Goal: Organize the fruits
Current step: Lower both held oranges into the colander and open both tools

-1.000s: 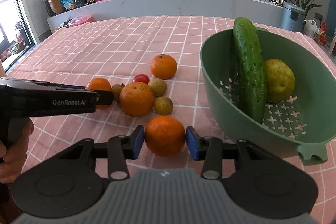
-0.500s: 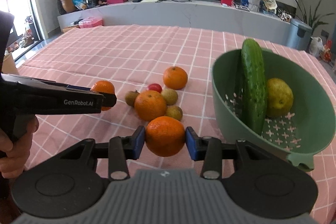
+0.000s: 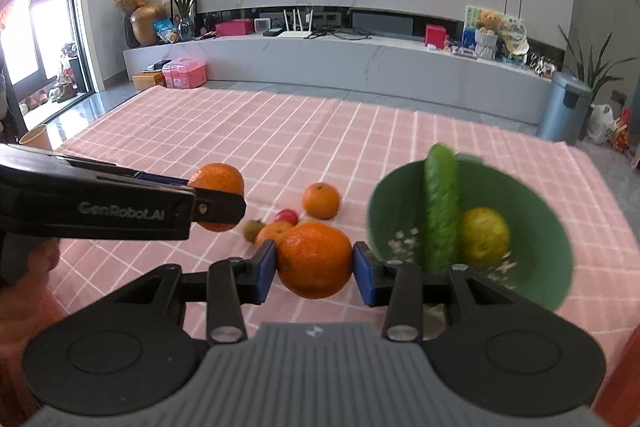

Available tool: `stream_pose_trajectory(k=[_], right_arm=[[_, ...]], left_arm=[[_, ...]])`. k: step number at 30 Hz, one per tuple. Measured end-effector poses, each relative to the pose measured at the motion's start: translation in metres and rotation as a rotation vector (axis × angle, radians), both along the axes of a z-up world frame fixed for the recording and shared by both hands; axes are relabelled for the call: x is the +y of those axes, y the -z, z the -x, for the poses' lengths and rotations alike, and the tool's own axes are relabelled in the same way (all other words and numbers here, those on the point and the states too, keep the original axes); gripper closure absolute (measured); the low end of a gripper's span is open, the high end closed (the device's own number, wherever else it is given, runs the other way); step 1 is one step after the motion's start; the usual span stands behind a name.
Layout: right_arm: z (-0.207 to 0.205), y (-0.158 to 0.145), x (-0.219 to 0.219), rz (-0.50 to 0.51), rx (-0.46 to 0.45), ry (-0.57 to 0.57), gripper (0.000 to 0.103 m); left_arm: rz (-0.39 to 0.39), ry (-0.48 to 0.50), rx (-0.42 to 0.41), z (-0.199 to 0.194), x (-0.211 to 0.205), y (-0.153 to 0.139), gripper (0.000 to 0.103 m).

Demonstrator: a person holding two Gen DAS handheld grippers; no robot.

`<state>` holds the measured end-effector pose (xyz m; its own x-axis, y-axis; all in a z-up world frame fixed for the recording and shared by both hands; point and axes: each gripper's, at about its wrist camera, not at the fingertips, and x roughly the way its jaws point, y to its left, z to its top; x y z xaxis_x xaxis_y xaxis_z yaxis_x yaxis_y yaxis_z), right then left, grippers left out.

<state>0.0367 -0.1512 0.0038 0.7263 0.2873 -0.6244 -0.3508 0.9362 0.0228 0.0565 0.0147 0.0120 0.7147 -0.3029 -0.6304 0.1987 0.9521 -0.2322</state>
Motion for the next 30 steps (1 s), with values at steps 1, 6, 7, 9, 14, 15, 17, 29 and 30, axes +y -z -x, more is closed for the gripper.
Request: stream_pose_trajectory(k=[1,6,7,9,14,15,17,29,30], right_arm=[[0.001,-0.003,-0.004,0.009,-0.006,0.003,0.065],[0.0,-0.019,-0.028,0.057,-0.019,0.007,0.065],[-0.002,-0.021,-0.033,0.067,-0.018,0.008,0.065],[-0.007,-0.024,-0.043,0.091,-0.009,0.005,0.065],[-0.023,-0.027,-0.067,0.17,0.026,-0.027,0.065],[-0.027,-0.026,-0.07,0.192,0.026,-0.039,0.065],[-0.034,-0.025,-0.076,0.234,0.029,-0.064,0.065],[-0.086,0.009,-0.095,0.331,0.15,-0.17,0.065],[-0.089,0.012,-0.096,0.339,0.156,-0.184,0.065]], left_arm=[[0.008,0.015,-0.003,-0.001,-0.004,-0.003,0.056],[0.006,0.097,-0.007,-0.01,-0.036,-0.016,0.056],[0.003,0.111,-0.006,-0.012,-0.042,-0.017,0.056],[0.001,0.144,0.006,-0.019,-0.055,-0.017,0.056],[0.021,0.211,0.069,-0.036,-0.081,-0.009,0.056],[0.023,0.219,0.085,-0.04,-0.086,-0.006,0.056],[0.031,0.235,0.112,-0.047,-0.092,0.0,0.056],[0.005,0.255,0.227,-0.079,-0.112,0.032,0.056],[0.0,0.257,0.235,-0.08,-0.113,0.034,0.056]])
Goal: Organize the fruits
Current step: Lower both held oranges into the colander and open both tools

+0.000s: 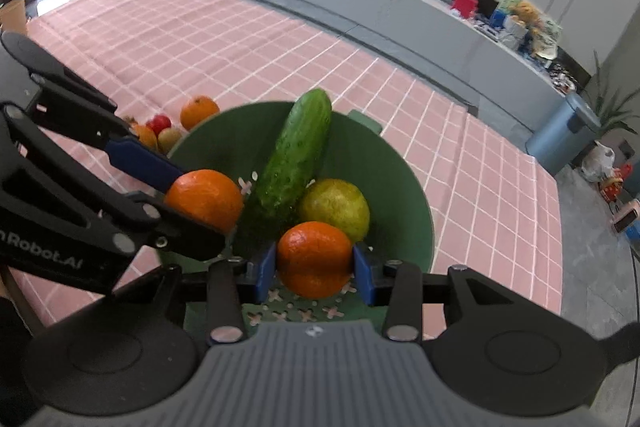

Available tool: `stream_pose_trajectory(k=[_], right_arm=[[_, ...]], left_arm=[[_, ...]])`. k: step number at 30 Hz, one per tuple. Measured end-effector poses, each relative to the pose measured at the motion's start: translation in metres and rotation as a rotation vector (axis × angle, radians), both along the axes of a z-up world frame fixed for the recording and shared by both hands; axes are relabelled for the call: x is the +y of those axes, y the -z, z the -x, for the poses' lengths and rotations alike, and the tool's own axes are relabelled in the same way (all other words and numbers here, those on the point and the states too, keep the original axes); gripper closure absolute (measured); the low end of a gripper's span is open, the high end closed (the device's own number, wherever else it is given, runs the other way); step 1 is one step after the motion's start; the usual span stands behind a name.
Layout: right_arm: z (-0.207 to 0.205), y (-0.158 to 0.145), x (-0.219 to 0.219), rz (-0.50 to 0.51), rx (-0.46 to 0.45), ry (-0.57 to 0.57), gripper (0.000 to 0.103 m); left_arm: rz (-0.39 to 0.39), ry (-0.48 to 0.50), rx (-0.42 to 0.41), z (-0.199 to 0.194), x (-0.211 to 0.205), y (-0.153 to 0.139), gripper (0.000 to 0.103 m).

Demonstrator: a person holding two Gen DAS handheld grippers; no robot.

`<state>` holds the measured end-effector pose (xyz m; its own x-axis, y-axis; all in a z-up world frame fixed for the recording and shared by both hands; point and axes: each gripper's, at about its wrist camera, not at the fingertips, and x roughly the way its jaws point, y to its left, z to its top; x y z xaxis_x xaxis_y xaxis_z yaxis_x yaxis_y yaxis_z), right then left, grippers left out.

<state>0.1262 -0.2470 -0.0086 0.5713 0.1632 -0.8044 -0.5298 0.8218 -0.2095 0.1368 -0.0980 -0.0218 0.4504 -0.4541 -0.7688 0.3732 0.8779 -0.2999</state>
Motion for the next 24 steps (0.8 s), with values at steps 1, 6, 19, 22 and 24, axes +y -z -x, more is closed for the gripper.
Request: stream_pose_trajectory(k=[1,6,19,22,24], right_arm=[[-0.003,0.003,0.002,0.007,0.006,-0.009,0.065],[-0.016,0.016,0.001,0.018,0.053,-0.038,0.065],[-0.027,0.036,0.0,0.038,0.111,-0.05,0.064],[-0.028,0.035,0.001,0.046,0.112,-0.049,0.064],[-0.028,0.034,0.002,0.055,0.113,-0.05,0.064]], left_arm=[[-0.007,0.001,0.009,-0.001,-0.001,0.003,0.056],[-0.017,0.006,0.049,-0.009,-0.003,0.015,0.056],[-0.063,0.04,0.051,-0.015,-0.011,0.019,0.055],[-0.061,0.042,0.054,-0.014,-0.01,0.019,0.054],[-0.062,0.041,0.054,-0.014,-0.011,0.019,0.053]])
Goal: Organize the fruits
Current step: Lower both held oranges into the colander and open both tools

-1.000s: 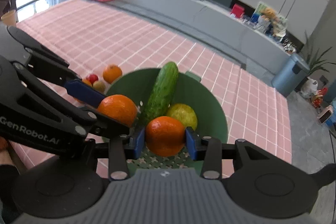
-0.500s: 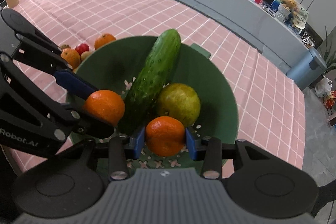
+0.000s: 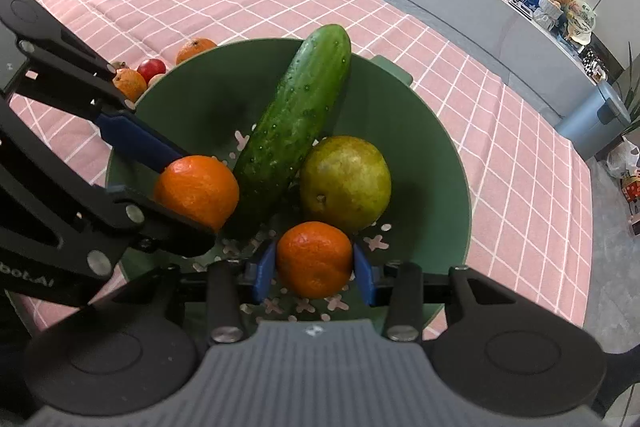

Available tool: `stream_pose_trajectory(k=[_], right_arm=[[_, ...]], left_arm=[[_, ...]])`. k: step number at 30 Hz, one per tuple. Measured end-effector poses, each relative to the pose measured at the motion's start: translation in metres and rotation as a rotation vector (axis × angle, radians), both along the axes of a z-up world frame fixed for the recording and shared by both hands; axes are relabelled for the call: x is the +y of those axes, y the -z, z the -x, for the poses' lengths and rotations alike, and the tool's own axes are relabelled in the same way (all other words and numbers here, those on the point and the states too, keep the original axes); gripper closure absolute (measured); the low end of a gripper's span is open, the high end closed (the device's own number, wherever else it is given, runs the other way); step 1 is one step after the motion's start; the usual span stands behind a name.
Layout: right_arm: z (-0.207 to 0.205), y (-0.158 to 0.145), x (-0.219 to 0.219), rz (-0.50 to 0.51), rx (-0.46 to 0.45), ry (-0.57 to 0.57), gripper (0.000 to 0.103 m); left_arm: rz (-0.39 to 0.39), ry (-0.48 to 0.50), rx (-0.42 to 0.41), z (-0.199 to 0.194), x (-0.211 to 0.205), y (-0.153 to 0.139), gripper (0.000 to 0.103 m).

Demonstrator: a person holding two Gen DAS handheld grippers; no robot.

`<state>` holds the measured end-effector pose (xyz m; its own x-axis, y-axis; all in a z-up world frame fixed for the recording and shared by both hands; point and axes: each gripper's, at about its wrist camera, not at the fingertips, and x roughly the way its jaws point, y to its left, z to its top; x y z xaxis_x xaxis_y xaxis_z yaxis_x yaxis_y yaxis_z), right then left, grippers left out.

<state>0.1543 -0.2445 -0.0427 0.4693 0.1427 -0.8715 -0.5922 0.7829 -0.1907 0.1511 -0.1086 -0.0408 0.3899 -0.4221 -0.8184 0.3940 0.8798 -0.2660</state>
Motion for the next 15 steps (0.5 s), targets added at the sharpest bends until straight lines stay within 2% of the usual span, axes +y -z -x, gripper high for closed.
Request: stream_pose_trajectory(k=[3,5,8,15], right_arm=[[0.001,-0.003,0.002,0.021,-0.004,0.0,0.062],[0.002,-0.006,0.002,0.044,-0.025,0.008,0.049],[0.004,-0.014,0.0,0.048,-0.041,0.016,0.045],[0.018,-0.037,0.004,0.05,-0.115,0.046,0.036]], left_arm=[[0.001,0.0,-0.003,0.0,0.001,-0.001,0.048],[0.015,-0.001,-0.008,0.001,0.002,-0.003,0.042],[0.034,-0.007,-0.02,0.006,0.008,-0.008,0.033],[0.035,-0.016,-0.088,0.029,0.022,-0.028,0.028]])
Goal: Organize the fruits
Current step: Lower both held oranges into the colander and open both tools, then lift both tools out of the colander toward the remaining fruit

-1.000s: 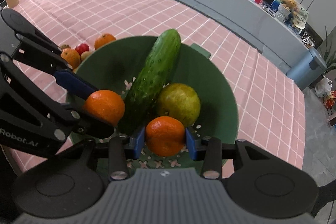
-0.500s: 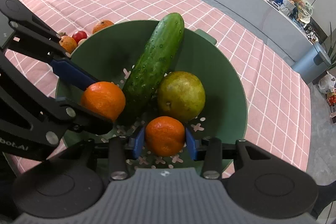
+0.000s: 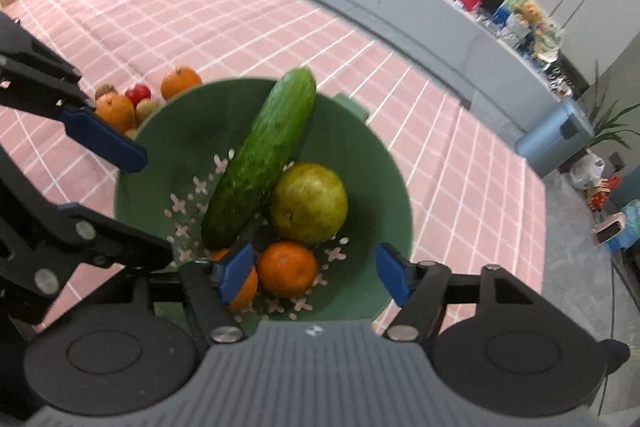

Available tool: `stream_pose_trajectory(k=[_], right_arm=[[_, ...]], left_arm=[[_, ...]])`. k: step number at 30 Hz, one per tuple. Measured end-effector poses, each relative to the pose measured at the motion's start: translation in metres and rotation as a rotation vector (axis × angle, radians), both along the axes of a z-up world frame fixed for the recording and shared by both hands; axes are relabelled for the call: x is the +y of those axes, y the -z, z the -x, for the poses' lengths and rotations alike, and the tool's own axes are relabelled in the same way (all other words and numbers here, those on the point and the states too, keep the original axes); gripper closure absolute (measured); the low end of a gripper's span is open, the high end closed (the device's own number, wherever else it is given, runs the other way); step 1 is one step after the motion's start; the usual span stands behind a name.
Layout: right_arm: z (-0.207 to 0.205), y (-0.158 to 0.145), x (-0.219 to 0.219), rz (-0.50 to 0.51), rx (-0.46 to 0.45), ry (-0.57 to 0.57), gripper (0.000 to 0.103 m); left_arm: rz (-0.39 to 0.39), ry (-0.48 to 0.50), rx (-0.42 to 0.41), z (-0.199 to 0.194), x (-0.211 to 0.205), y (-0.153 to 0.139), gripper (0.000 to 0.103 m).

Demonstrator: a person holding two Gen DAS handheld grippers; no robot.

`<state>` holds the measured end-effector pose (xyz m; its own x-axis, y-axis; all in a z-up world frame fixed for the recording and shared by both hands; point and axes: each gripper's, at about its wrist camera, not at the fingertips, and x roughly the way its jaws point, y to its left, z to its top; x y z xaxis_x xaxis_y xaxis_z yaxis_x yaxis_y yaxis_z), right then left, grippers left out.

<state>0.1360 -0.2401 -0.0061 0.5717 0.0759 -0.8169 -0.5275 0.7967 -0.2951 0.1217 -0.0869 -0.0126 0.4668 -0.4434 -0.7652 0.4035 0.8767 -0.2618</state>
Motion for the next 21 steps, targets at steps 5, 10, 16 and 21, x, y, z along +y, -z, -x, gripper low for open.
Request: stream_pose_trajectory(k=[5,10,16,21], right_arm=[[0.013,-0.012,0.007,-0.06,-0.052,0.051,0.034],[0.03,-0.017,0.017,-0.167,-0.106,0.132,0.034],[0.051,-0.023,0.032,-0.284,-0.175,0.199,0.031],[0.062,-0.023,0.054,-0.329,-0.217,0.203,0.031]], left_arm=[[-0.036,-0.025,-0.093,0.019,0.012,-0.018,0.028],[-0.083,-0.058,-0.185,0.031,0.03,-0.031,0.028],[-0.074,-0.139,-0.222,0.036,0.058,-0.036,0.028],[-0.07,-0.198,-0.238,0.038,0.078,-0.035,0.03]])
